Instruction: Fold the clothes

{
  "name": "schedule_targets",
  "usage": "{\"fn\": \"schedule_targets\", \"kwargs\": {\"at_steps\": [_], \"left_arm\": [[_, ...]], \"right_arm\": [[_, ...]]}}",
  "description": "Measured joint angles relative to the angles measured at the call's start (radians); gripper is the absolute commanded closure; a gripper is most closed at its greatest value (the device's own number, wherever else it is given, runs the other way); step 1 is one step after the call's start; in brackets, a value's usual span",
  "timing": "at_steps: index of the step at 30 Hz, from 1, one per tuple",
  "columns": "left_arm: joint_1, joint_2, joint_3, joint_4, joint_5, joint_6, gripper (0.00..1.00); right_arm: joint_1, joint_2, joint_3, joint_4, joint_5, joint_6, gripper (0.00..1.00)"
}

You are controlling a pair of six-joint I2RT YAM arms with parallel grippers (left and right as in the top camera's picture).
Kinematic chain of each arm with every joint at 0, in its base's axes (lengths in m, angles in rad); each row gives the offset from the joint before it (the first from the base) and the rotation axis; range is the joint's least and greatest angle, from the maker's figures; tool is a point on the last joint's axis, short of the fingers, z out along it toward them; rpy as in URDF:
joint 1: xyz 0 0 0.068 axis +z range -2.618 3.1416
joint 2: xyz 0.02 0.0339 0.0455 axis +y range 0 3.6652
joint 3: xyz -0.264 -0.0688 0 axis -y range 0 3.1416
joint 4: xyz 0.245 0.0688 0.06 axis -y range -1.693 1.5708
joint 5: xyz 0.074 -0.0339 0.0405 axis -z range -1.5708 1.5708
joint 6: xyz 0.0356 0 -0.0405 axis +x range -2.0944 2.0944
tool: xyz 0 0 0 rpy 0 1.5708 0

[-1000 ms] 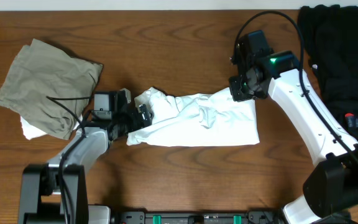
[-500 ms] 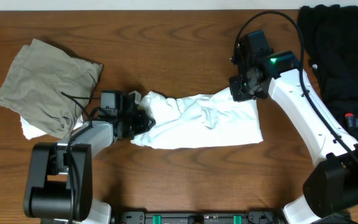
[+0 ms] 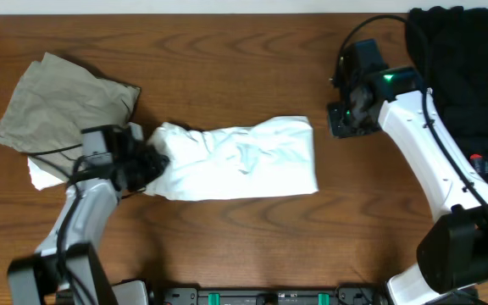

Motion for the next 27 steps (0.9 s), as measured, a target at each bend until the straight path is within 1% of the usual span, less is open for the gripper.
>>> {"fn": "schedule_targets", "kwargs": {"at_steps": [3, 7, 11, 15, 19, 22, 27], "left_arm": [[0.033, -0.034, 0.058, -0.051, -0.023, 0.013, 0.94], [0.056, -0.045, 0.186, -0.138, -0.079, 0.038, 0.94], [0.059, -0.046, 0.292, -0.204, -0.137, 0.056, 0.94], [0.036, -0.047, 0.357, -0.23, -0.168, 0.067, 0.94], [-0.072, -0.047, 0.369, -0.225, -0.181, 0.073, 0.94], [-0.196, -0.047, 0.369, -0.195, -0.202, 0.086, 0.94], [-0.42, -0.039, 0.369, -0.178, -0.301, 0.105, 0.94]], "right_arm": [[-0.019, 0.0, 0.0, -0.011, 0.0, 0.0, 0.79], [-0.051, 0.0, 0.0, -0.023, -0.001, 0.0, 0.79], [-0.097, 0.0, 0.0, -0.043, -0.001, 0.0, 0.79], [-0.136, 0.0, 0.0, -0.063, 0.0, 0.0, 0.79], [-0.146, 0.0, 0.0, -0.073, 0.002, 0.0, 0.79], [-0.146, 0.0, 0.0, -0.084, 0.002, 0.0, 0.8], [-0.146, 0.0, 0.0, -0.098, 0.002, 0.0, 0.79]]}}
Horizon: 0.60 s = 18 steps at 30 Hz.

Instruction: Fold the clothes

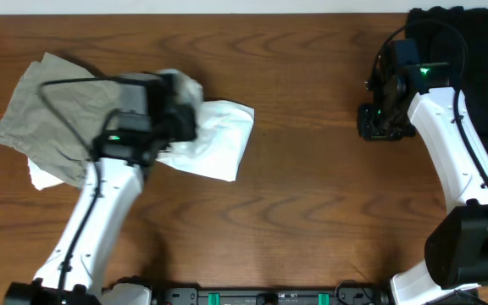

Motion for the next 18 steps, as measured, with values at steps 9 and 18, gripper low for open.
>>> {"fn": "schedule_targets", "kwargs": {"at_steps": [9, 18], "left_arm": [[-0.213, 0.185, 0.001, 0.022, -0.134, 0.018, 0.94], [-0.267, 0.268, 0.001, 0.078, -0.166, 0.018, 0.91]], "right_arm": [[0.0, 0.0, 0.0, -0.015, 0.0, 0.0, 0.8], [0.0, 0.0, 0.0, -0.016, 0.0, 0.0, 0.8]]}}
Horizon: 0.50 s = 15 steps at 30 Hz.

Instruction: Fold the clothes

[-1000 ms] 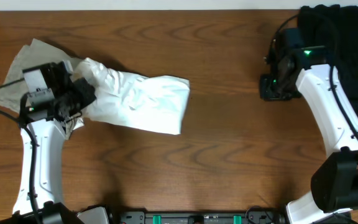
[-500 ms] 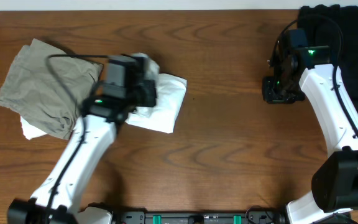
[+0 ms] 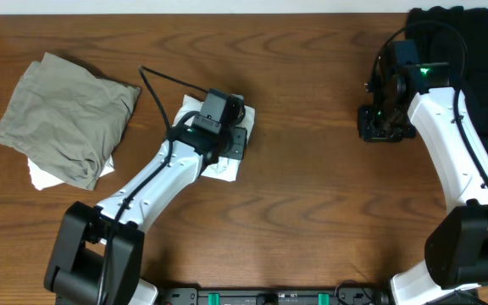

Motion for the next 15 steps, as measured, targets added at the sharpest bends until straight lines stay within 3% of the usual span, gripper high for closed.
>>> {"fn": "schedule_targets", "kwargs": {"at_steps": [2, 5, 6, 15], "left_arm": [[-0.005, 0.0, 0.0, 0.009, -0.008, 0.005, 0.74], [-0.006, 0.0, 0.0, 0.024, -0.014, 0.006, 0.64], [-0.006, 0.0, 0.0, 0.024, -0.014, 0.01, 0.53], [0.028, -0.116, 0.001, -0.073, -0.016, 0.007, 0.52]], "right_arm": [[0.0, 0.0, 0.0, 0.0, 0.0, 0.0, 0.8], [0.0, 0.0, 0.0, -0.003, 0.0, 0.0, 0.8], [0.0, 0.0, 0.0, -0.003, 0.0, 0.0, 0.8], [0.0, 0.0, 0.0, 0.01, -0.059, -0.029, 0.8]]}}
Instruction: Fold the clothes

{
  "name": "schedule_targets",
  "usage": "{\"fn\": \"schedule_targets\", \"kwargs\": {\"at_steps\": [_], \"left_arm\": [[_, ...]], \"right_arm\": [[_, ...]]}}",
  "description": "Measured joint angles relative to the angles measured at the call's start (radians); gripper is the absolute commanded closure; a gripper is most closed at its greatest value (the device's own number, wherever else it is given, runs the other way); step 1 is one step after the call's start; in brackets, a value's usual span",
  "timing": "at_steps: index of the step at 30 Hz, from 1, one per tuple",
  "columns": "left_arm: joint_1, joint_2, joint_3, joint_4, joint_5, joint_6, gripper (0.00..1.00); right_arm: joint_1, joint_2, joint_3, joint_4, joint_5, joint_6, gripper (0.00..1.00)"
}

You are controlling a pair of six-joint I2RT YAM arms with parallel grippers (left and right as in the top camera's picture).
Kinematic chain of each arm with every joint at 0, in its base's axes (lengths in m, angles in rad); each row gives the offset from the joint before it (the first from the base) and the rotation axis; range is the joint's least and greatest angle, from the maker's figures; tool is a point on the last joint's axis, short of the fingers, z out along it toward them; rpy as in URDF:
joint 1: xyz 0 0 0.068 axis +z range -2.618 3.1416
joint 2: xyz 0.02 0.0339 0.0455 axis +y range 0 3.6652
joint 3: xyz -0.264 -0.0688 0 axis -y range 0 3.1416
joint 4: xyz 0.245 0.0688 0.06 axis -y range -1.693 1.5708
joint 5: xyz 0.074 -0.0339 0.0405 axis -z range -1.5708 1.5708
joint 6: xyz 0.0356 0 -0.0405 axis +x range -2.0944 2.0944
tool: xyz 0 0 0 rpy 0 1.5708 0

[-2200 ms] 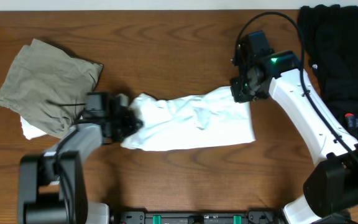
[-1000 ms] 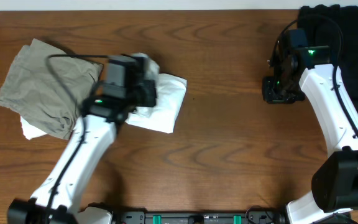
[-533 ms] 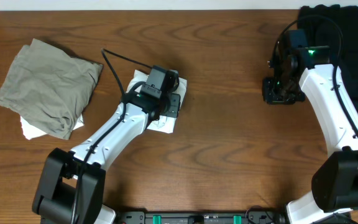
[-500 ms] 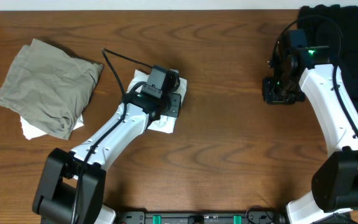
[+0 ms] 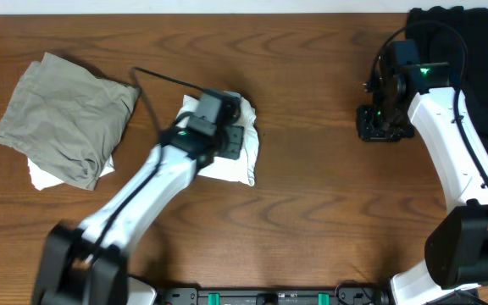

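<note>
A white garment [image 5: 242, 165] lies bunched into a small folded bundle at the table's middle left. My left gripper [image 5: 230, 141] is pressed down on top of it and seems shut on the cloth, though its fingertips are hidden by its own body. My right gripper [image 5: 383, 125] hovers over bare wood at the right, open and holding nothing, well away from the white garment.
A folded olive garment [image 5: 66, 114] rests at the far left on top of a white cloth [image 5: 42, 175]. A pile of black clothes [image 5: 460, 59] fills the back right corner behind my right arm. The table [image 5: 312, 212] is brown wood.
The left arm has shifted slightly, and the white bundle under it now spreads a little further to the right and towards the front. The right arm has not moved.
The white garment first lay stretched out across the middle, my left gripper at its left end and my right gripper near its right end. Then the left end was over the rest and the right gripper further right. Since then the cloth has been a compact bundle.
</note>
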Motion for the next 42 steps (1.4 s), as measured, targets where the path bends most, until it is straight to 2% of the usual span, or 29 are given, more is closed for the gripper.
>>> {"fn": "schedule_targets", "kwargs": {"at_steps": [5, 9, 14, 22, 25, 27, 28, 29, 31, 32, 42], "left_arm": [[0.134, -0.161, 0.039, -0.069, -0.029, -0.009, 0.51], [0.232, -0.159, 0.053, -0.073, -0.038, -0.019, 0.52], [0.262, -0.046, 0.053, -0.06, -0.017, -0.027, 0.51], [0.262, 0.164, 0.053, -0.035, -0.001, -0.034, 0.51], [0.262, 0.209, 0.053, -0.026, -0.001, -0.034, 0.52], [0.262, 0.229, 0.053, -0.019, -0.001, -0.034, 0.51], [0.262, 0.236, 0.053, -0.018, -0.002, -0.034, 0.52], [0.262, 0.24, 0.053, -0.018, -0.002, -0.034, 0.52], [0.262, 0.243, 0.053, -0.017, -0.004, -0.035, 0.51], [0.262, 0.243, 0.053, -0.017, -0.006, -0.034, 0.51], [0.262, 0.243, 0.018, -0.031, -0.06, -0.035, 0.53]], "right_arm": [[0.025, 0.0, 0.0, 0.06, -0.208, -0.129, 0.76], [0.112, 0.001, 0.0, 0.179, -0.372, -0.211, 0.53], [0.248, 0.022, 0.0, 0.373, -0.412, -0.193, 0.36], [0.374, 0.184, 0.0, 0.57, -0.386, -0.109, 0.35], [0.39, 0.262, 0.0, 0.646, -0.369, -0.069, 0.37], [0.393, 0.304, 0.0, 0.688, -0.364, -0.043, 0.43], [0.393, 0.326, 0.0, 0.709, -0.36, -0.029, 0.52], [0.393, 0.347, 0.0, 0.725, -0.357, -0.007, 0.7], [0.392, 0.375, 0.0, 0.753, -0.353, 0.018, 0.91], [0.392, 0.385, 0.0, 0.759, -0.352, 0.029, 0.97], [0.391, 0.433, 0.0, 0.768, -0.306, 0.087, 0.99]]}}
